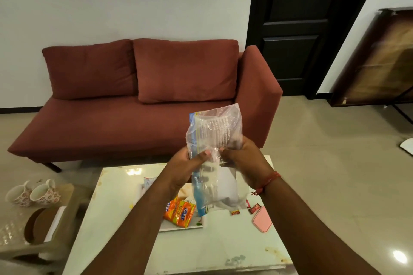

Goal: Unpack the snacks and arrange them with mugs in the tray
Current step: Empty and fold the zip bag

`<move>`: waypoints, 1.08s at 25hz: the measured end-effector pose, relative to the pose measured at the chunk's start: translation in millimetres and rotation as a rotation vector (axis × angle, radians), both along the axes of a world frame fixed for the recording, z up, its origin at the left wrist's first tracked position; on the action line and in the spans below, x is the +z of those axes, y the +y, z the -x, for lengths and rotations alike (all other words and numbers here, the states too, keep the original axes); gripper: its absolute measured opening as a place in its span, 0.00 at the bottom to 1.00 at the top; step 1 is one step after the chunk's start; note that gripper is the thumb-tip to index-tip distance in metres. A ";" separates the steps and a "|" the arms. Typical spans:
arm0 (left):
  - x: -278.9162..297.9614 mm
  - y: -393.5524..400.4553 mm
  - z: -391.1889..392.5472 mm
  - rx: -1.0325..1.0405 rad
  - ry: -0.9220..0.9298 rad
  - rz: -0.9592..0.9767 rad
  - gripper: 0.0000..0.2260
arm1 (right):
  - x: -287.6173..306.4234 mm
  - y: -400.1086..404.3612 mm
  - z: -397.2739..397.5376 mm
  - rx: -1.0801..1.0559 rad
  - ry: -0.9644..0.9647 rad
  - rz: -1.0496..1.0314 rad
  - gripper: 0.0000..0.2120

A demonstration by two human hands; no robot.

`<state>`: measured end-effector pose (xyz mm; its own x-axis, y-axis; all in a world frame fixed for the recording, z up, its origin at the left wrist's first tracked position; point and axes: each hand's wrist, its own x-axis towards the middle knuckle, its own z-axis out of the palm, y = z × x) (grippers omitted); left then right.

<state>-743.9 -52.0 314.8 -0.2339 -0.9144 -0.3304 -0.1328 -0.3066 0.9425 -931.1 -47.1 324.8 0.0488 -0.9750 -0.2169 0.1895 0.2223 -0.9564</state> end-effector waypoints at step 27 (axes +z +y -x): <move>-27.7 -96.1 75.5 -0.402 -0.144 0.112 0.33 | -22.5 -8.1 53.2 -0.280 0.993 0.170 0.25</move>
